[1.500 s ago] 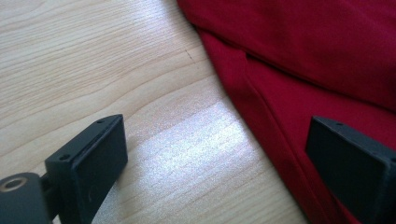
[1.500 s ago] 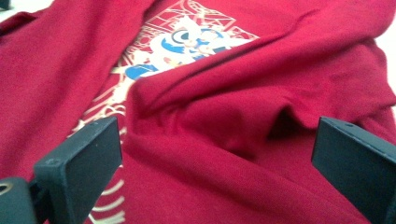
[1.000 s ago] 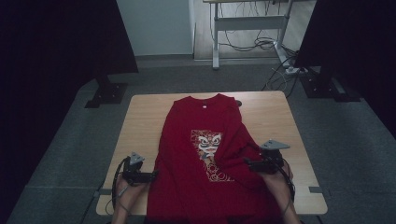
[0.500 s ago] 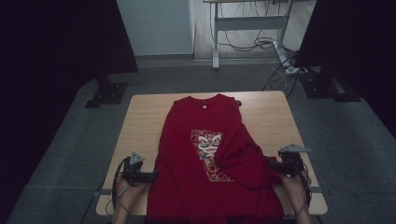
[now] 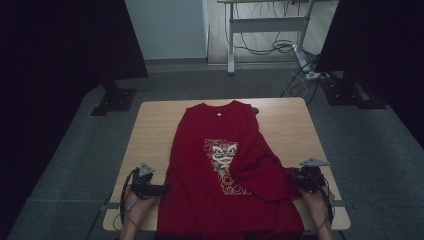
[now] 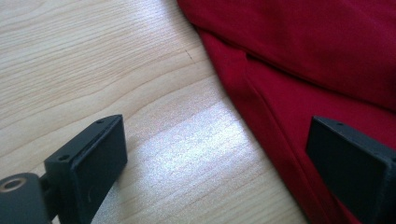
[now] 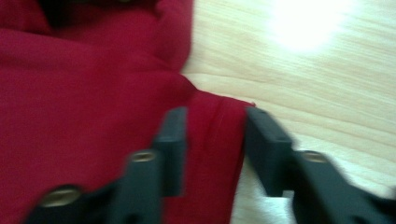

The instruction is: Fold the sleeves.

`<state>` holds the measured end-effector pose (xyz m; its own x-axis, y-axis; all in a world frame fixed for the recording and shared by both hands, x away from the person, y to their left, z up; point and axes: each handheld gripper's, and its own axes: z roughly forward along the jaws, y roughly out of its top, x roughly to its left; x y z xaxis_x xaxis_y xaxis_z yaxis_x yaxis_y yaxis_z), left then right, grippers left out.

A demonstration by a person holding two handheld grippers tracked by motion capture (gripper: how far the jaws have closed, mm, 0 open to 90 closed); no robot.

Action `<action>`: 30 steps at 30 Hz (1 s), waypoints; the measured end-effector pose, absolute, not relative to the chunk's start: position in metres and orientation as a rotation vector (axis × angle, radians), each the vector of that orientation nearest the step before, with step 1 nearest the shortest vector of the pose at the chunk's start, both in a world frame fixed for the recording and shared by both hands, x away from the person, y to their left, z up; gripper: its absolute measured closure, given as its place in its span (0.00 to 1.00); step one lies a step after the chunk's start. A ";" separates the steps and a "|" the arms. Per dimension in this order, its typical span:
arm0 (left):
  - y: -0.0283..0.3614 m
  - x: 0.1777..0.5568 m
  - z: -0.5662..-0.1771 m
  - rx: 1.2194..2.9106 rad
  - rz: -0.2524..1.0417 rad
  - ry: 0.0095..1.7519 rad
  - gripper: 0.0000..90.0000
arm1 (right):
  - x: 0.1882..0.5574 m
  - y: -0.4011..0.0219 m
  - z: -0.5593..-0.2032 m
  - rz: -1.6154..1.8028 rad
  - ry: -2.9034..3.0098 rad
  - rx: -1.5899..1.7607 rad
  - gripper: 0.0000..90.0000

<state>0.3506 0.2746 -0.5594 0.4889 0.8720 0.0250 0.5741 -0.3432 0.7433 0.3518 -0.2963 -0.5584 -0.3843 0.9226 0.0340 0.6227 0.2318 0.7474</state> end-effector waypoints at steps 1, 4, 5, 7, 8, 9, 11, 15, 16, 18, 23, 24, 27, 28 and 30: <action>0.275 0.351 -0.559 2.053 0.560 1.187 0.07 | 0.350 -0.293 -0.557 0.997 2.120 1.438 0.75; 0.275 0.351 -0.559 2.053 0.559 1.187 0.07 | 0.349 -0.292 -0.557 1.004 2.114 1.456 0.94; 0.275 0.351 -0.559 2.053 0.559 1.187 0.07 | 0.349 -0.292 -0.557 1.004 2.114 1.456 0.94; 0.275 0.351 -0.559 2.053 0.559 1.187 0.07 | 0.349 -0.291 -0.557 0.996 2.116 1.451 0.94; 0.275 0.351 -0.559 2.053 0.560 1.187 0.07 | 0.349 -0.291 -0.557 0.996 2.116 1.451 0.94; 0.275 0.351 -0.559 2.053 0.560 1.187 0.07 | 0.349 -0.291 -0.557 0.996 2.116 1.451 0.94; 0.274 0.351 -0.559 2.053 0.560 1.188 0.07 | 0.342 -0.291 -0.547 1.049 2.093 1.430 0.94; 0.274 0.351 -0.559 2.052 0.561 1.190 0.07 | 0.331 -0.288 -0.534 1.134 2.077 1.388 0.94; 0.274 0.351 -0.559 2.052 0.561 1.190 0.07 | 0.331 -0.288 -0.534 1.134 2.077 1.388 0.94; 0.274 0.351 -0.559 2.053 0.561 1.190 0.07 | 0.331 -0.288 -0.534 1.134 2.077 1.388 0.94; 0.274 0.351 -0.559 2.053 0.561 1.190 0.07 | 0.303 -0.265 -0.514 1.303 2.127 1.250 0.94; 0.274 0.351 -0.559 2.053 0.561 1.190 0.07 | 0.298 -0.261 -0.513 1.317 2.142 1.221 0.94; 0.274 0.351 -0.559 2.053 0.561 1.190 0.07 | 0.282 -0.244 -0.511 1.393 2.204 1.122 0.94; 0.274 0.351 -0.559 2.053 0.561 1.190 0.07 | 0.282 -0.244 -0.511 1.393 2.204 1.122 0.94; 0.274 0.351 -0.559 2.053 0.561 1.190 0.07 | 0.262 -0.219 -0.513 1.466 2.313 0.968 0.94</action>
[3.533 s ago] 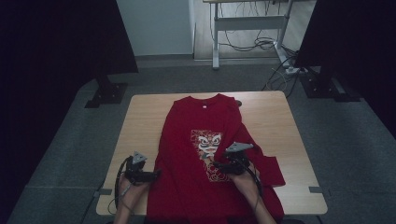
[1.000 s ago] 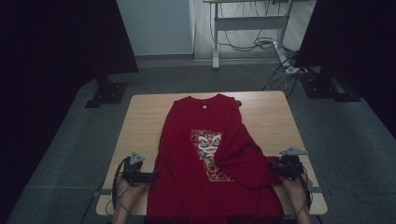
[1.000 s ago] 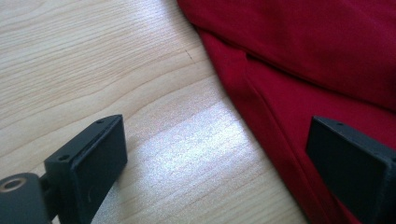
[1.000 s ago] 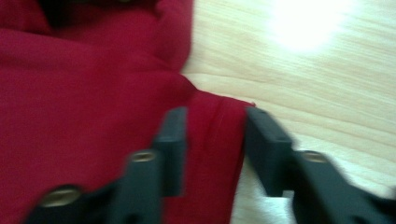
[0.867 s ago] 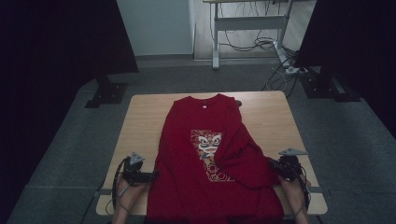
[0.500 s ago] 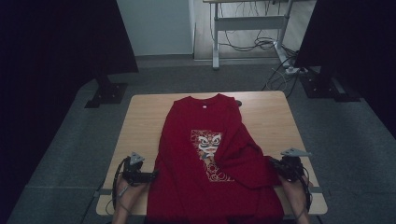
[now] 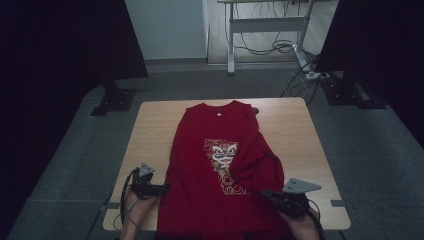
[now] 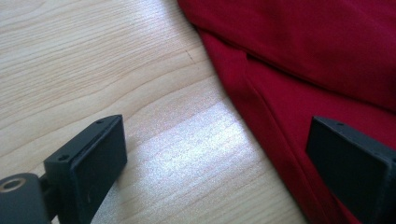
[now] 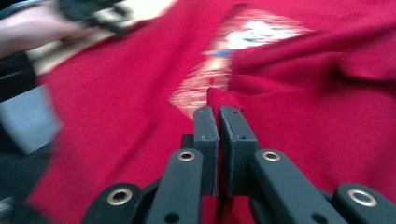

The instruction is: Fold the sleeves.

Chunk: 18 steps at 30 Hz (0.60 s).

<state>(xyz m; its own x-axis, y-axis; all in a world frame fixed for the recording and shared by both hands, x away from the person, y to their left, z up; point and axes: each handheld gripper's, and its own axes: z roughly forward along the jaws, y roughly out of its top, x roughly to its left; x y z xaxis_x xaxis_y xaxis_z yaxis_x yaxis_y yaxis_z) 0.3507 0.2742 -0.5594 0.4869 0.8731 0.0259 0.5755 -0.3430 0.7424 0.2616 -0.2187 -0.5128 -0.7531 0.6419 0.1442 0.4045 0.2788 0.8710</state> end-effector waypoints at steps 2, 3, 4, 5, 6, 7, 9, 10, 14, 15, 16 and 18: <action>0.274 0.351 -0.559 2.053 0.561 1.190 0.07 | 0.257 -0.212 -0.513 1.490 2.343 0.931 0.94; 0.274 0.351 -0.559 2.053 0.561 1.190 0.07 | 0.248 -0.199 -0.515 1.540 2.404 0.858 0.94; 0.274 0.351 -0.559 2.053 0.561 1.190 0.07 | 0.248 -0.199 -0.515 1.540 2.404 0.858 0.94; 0.274 0.351 -0.559 2.053 0.561 1.190 0.07 | 0.244 -0.191 -0.516 1.558 2.437 0.818 0.94; 0.274 0.351 -0.559 2.053 0.561 1.190 0.07 | 0.244 -0.191 -0.516 1.558 2.437 0.818 0.94; 0.274 0.351 -0.559 2.053 0.561 1.190 0.07 | 0.244 -0.191 -0.516 1.558 2.437 0.818 0.94; 0.274 0.351 -0.559 2.053 0.562 1.189 0.07 | 0.229 -0.162 -0.523 1.583 2.579 0.666 0.94; 0.274 0.351 -0.559 2.053 0.562 1.189 0.07 | 0.226 -0.156 -0.525 1.581 2.615 0.632 0.94; 0.274 0.351 -0.559 2.054 0.562 1.189 0.07 | 0.217 -0.133 -0.535 1.617 2.765 0.525 0.95; 0.274 0.351 -0.559 2.054 0.561 1.190 0.07 | 0.212 -0.122 -0.541 1.603 2.843 0.467 0.95; 0.274 0.351 -0.559 2.054 0.561 1.190 0.07 | 0.210 -0.118 -0.544 1.575 2.871 0.441 0.95; 0.274 0.351 -0.559 2.054 0.561 1.190 0.07 | 0.209 -0.115 -0.546 1.551 2.894 0.425 0.95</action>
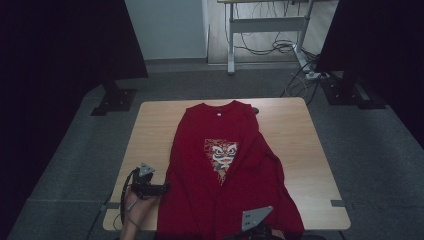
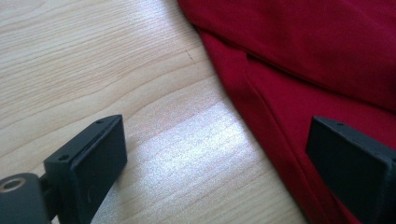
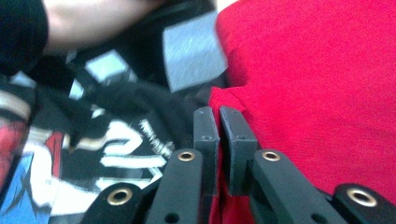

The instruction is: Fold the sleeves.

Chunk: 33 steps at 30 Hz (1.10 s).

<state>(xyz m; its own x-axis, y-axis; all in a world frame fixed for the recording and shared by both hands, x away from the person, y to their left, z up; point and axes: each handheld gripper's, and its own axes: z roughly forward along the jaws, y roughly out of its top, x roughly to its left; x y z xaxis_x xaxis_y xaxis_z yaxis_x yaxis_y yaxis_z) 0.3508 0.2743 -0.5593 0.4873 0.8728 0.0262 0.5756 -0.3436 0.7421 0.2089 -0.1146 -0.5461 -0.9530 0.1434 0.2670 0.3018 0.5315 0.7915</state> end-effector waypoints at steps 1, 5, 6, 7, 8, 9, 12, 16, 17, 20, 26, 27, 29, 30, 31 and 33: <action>0.274 0.351 -0.559 2.054 0.561 1.189 0.07 | 0.209 -0.112 -0.550 -1.362 -2.567 -0.365 0.95; 0.274 0.351 -0.559 2.054 0.561 1.189 0.07 | 0.209 -0.111 -0.550 -1.355 -2.564 -0.363 0.94; 0.274 0.351 -0.559 2.054 0.561 1.189 0.07 | 0.209 -0.111 -0.550 -1.355 -2.564 -0.363 0.94; 0.274 0.351 -0.559 2.054 0.561 1.190 0.07 | 0.216 -0.119 -0.545 -1.423 -2.596 -0.441 0.78; 0.274 0.351 -0.559 2.054 0.561 1.190 0.07 | 0.216 -0.119 -0.545 -1.423 -2.596 -0.441 0.78; 0.274 0.351 -0.559 2.054 0.561 1.190 0.07 | 0.217 -0.121 -0.542 -1.428 -2.650 -0.463 0.78; 0.274 0.351 -0.559 2.054 0.561 1.190 0.07 | 0.221 -0.125 -0.538 -1.450 -2.726 -0.521 0.73; 0.274 0.351 -0.559 2.056 0.561 1.189 0.07 | 0.229 -0.132 -0.537 -1.483 -2.779 -0.619 0.57; 0.274 0.351 -0.559 2.056 0.561 1.189 0.07 | 0.229 -0.132 -0.537 -1.483 -2.779 -0.619 0.57; 0.274 0.351 -0.559 2.053 0.561 1.190 0.07 | 0.240 -0.140 -0.537 -1.513 -2.811 -0.746 0.40; 0.274 0.351 -0.559 2.053 0.561 1.190 0.07 | 0.250 -0.148 -0.534 -1.526 -2.847 -0.851 0.27; 0.274 0.351 -0.559 2.053 0.561 1.190 0.07 | 0.253 -0.149 -0.532 -1.529 -2.863 -0.873 0.25; 0.274 0.351 -0.559 2.053 0.561 1.190 0.07 | 0.254 -0.150 -0.530 -1.532 -2.868 -0.882 0.24; 0.274 0.351 -0.559 2.053 0.561 1.190 0.07 | 0.254 -0.150 -0.530 -1.532 -2.868 -0.882 0.24; 0.274 0.351 -0.559 2.053 0.561 1.190 0.07 | 0.256 -0.151 -0.527 -1.538 -2.876 -0.904 0.24; 0.274 0.351 -0.559 2.053 0.561 1.191 0.07 | 0.256 -0.151 -0.527 -1.538 -2.876 -0.904 0.22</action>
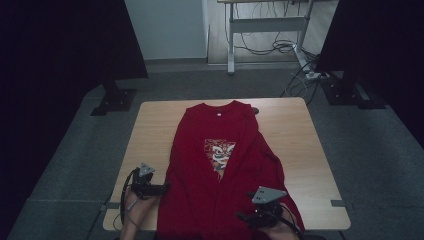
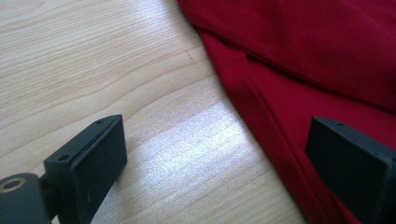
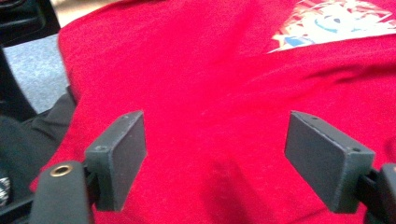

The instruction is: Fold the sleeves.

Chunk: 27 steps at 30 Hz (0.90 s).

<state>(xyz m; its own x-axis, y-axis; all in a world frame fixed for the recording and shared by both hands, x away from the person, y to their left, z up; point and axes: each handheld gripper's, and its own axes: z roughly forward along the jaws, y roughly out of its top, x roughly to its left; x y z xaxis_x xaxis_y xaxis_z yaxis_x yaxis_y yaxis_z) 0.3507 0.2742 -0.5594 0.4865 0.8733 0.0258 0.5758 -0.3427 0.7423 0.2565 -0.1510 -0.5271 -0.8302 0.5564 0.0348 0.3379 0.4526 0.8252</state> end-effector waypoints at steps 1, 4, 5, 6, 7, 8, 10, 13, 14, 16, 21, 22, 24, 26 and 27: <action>0.274 0.351 -0.559 2.053 0.561 1.191 0.07 | 0.261 -0.152 -0.522 1.311 2.436 0.786 0.22; 0.274 0.351 -0.559 2.053 0.561 1.190 0.07 | 0.265 -0.153 -0.518 1.299 2.414 0.812 0.18; 0.274 0.351 -0.559 2.053 0.561 1.190 0.07 | 0.267 -0.154 -0.516 1.291 2.405 0.821 0.18; 0.274 0.351 -0.559 2.053 0.561 1.191 0.07 | 0.267 -0.154 -0.516 1.291 2.405 0.821 0.17; 0.274 0.351 -0.559 2.053 0.561 1.190 0.07 | 0.273 -0.156 -0.512 1.267 2.385 0.844 0.15; 0.274 0.351 -0.559 2.053 0.561 1.190 0.07 | 0.273 -0.156 -0.512 1.267 2.385 0.844 0.15; 0.274 0.351 -0.559 2.053 0.561 1.190 0.07 | 0.276 -0.157 -0.511 1.261 2.377 0.853 0.15; 0.274 0.351 -0.559 2.053 0.561 1.190 0.07 | 0.287 -0.164 -0.506 1.246 2.341 0.894 0.13; 0.274 0.351 -0.559 2.053 0.561 1.190 0.07 | 0.287 -0.164 -0.506 1.246 2.341 0.894 0.13; 0.274 0.351 -0.559 2.053 0.561 1.190 0.07 | 0.290 -0.165 -0.505 1.241 2.334 0.904 0.13; 0.274 0.351 -0.559 2.053 0.561 1.190 0.07 | 0.308 -0.175 -0.500 1.211 2.283 0.968 0.11; 0.274 0.351 -0.559 2.053 0.561 1.190 0.07 | 0.310 -0.177 -0.500 1.206 2.275 0.984 0.11; 0.274 0.351 -0.559 2.053 0.561 1.190 0.07 | 0.317 -0.182 -0.499 1.196 2.251 1.012 0.10; 0.274 0.351 -0.559 2.053 0.561 1.190 0.07 | 0.320 -0.185 -0.500 1.195 2.241 1.024 0.10; 0.274 0.351 -0.559 2.053 0.561 1.190 0.07 | 0.322 -0.187 -0.500 1.194 2.233 1.035 0.10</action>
<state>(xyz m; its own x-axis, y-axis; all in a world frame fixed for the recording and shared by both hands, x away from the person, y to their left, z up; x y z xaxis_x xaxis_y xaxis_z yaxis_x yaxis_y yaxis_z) 0.3508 0.2742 -0.5594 0.4867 0.8732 0.0255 0.5758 -0.3427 0.7423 0.3219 -0.1868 -0.5001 -0.6438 0.7652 -0.0057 0.4201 0.3597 0.8331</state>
